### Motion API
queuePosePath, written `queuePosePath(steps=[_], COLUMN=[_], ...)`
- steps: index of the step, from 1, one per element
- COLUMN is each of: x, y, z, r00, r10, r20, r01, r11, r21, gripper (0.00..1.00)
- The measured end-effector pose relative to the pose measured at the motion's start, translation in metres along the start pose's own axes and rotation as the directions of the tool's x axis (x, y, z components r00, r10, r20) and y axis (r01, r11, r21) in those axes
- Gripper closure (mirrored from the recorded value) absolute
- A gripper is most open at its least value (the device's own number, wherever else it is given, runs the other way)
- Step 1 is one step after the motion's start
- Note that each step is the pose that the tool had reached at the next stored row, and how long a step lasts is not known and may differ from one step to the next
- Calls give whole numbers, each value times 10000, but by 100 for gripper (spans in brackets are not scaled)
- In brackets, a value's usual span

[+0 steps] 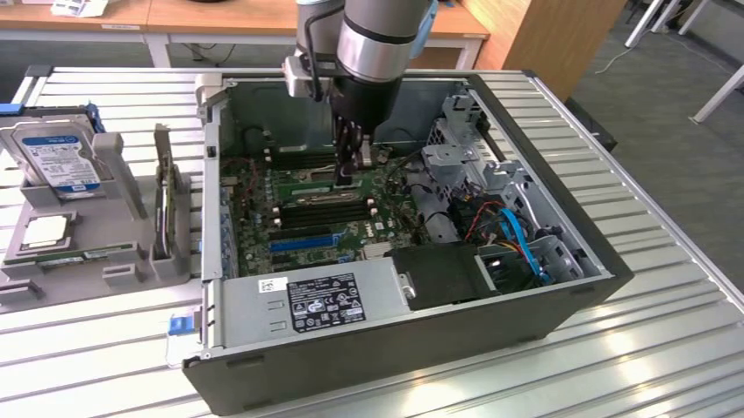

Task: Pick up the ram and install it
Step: 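Insert the ram into the slot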

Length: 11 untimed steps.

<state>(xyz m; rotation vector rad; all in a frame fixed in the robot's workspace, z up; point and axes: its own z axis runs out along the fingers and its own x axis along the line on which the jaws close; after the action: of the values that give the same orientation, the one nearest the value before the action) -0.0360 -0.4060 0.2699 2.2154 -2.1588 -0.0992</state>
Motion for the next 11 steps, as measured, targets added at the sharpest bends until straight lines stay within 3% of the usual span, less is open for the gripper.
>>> queuePosePath(steps=[11], x=[2], y=[-8], z=[112], r00=[10000], r10=[8], r20=[-1], r01=[-8], r11=[10000], r21=[-1], gripper=[89])
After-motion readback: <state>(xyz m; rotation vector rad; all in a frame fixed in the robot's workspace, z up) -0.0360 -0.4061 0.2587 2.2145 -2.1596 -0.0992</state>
